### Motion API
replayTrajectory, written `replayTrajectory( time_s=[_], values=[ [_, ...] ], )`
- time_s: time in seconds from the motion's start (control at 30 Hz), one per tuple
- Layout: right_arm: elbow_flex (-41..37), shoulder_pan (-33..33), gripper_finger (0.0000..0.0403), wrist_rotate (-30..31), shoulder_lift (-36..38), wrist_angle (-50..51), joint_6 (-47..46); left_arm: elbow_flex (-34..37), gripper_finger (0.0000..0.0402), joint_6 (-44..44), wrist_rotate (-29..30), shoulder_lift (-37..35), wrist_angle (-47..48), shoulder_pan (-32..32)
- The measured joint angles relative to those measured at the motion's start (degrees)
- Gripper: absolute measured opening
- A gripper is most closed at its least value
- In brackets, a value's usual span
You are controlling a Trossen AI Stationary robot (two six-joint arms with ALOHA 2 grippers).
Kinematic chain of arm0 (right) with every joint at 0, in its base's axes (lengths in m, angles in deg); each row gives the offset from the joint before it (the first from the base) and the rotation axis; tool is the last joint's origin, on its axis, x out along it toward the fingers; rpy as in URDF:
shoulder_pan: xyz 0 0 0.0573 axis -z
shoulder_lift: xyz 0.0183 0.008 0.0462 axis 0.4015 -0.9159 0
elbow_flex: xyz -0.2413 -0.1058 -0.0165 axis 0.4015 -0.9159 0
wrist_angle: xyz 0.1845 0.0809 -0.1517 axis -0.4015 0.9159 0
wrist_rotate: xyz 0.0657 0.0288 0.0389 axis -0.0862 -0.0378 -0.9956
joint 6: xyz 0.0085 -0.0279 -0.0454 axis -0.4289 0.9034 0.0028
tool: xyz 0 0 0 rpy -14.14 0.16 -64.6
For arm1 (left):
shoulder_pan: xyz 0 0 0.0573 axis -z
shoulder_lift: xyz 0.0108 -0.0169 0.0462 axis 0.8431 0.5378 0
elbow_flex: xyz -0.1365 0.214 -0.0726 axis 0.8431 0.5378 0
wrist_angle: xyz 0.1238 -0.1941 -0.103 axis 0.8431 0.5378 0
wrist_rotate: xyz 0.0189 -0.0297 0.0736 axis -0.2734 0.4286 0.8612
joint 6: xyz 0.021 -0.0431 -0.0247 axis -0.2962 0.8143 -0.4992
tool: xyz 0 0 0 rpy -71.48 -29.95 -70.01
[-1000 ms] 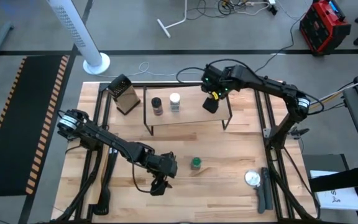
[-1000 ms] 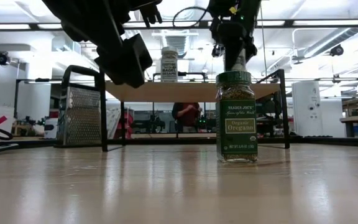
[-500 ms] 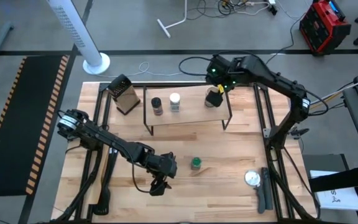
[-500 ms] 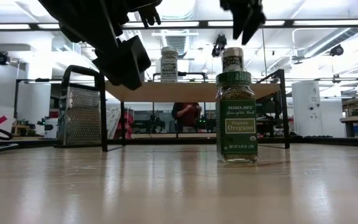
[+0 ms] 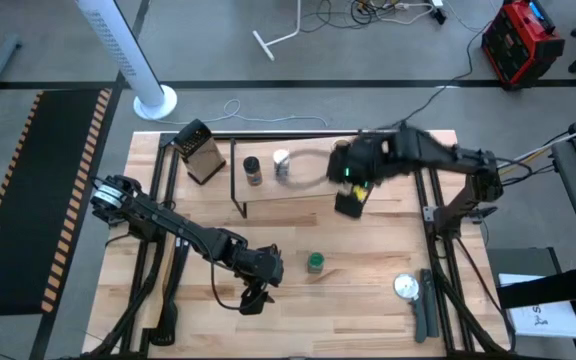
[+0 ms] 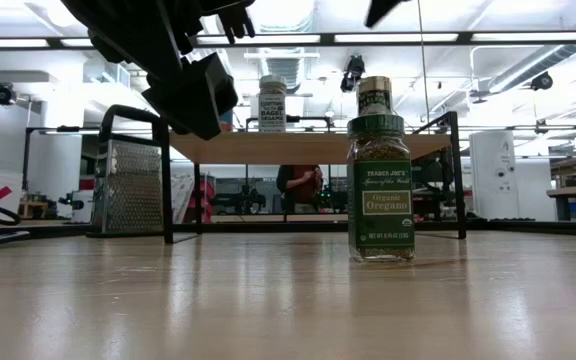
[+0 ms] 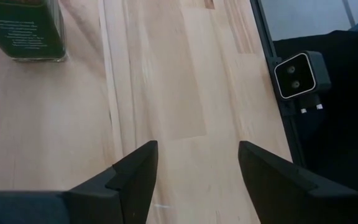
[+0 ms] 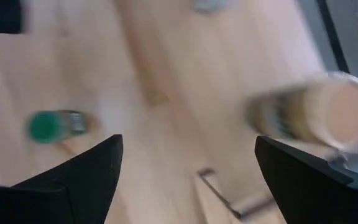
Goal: Shelf spices
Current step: Put the green seasoning bottle on the shelf
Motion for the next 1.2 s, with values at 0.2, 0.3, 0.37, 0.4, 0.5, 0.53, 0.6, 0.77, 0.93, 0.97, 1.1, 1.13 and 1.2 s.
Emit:
replayTrajectory(
  time_s=[0.2,0.3,0.37,0.4,0.5,0.53,0.6,0.77,0.93,0.97,1.1,1.13,1.2],
  values=[
    [-7.41,-10.73,0.0344,-0.07,0.0,-13.39,-0.88,0.0,0.0219,0.91,0.0,0.0,0.0,0.07],
    [-12.16,-13.82,0.0344,-0.46,0.0,-19.05,-2.51,0.0,0.0219,1.44,0.0,0.0,0.03,0.06],
    [-15.06,-15.05,0.0344,-0.56,-0.35,-21.35,-3.68,0.0,0.0216,1.5,0.0,-0.04,0.49,0.06],
    [-16.33,-15.53,0.0344,-0.62,-0.53,-22.16,-4.07,0.0,0.0215,1.5,0.0,-0.1,0.91,0.06],
    [-19.32,-16.35,0.0344,-0.66,-1.76,-23.13,-5.58,0.0,0.0211,1.52,0.0,-0.24,2.06,0.06],
    [-20.04,-16.41,0.0344,-0.65,-2.28,-23.57,-5.99,0.0,0.0211,1.52,0.0,-0.33,2.5,0.06],
    [-20.72,-16.43,0.0344,-0.65,-3.72,-23.91,-6.48,0.0,0.0211,1.65,0.02,-0.73,4.02,0.06],
    [-20.75,-17.03,0.0344,-1.35,-8.29,-24.83,-5.55,0.0,0.0215,2.11,1.0,-2.07,7.27,0.06],
    [-20.75,-17.66,0.0344,-2.11,-12.01,-25.07,-5.34,0.0,0.0211,2.46,1.75,-2.73,9.52,0.11],
    [-20.75,-17.79,0.0344,-2.13,-12.54,-25.15,-5.34,0.0,0.0211,2.46,1.75,-2.73,9.55,0.11],
    [-20.74,-18.24,0.0344,-4.09,-13.55,-27.43,-5.58,0.0,0.0213,2.61,1.77,-2.81,10.54,0.11],
    [-20.73,-18.26,0.0344,-4.6,-13.76,-28.43,-5.75,0.0,0.0214,2.92,1.74,-2.85,11.32,0.11],
    [-20.73,-18.49,0.0344,-4.77,-14.05,-29.24,-6.36,0.0,0.0215,3.92,1.38,-3.08,14.81,0.17]
  ],
)
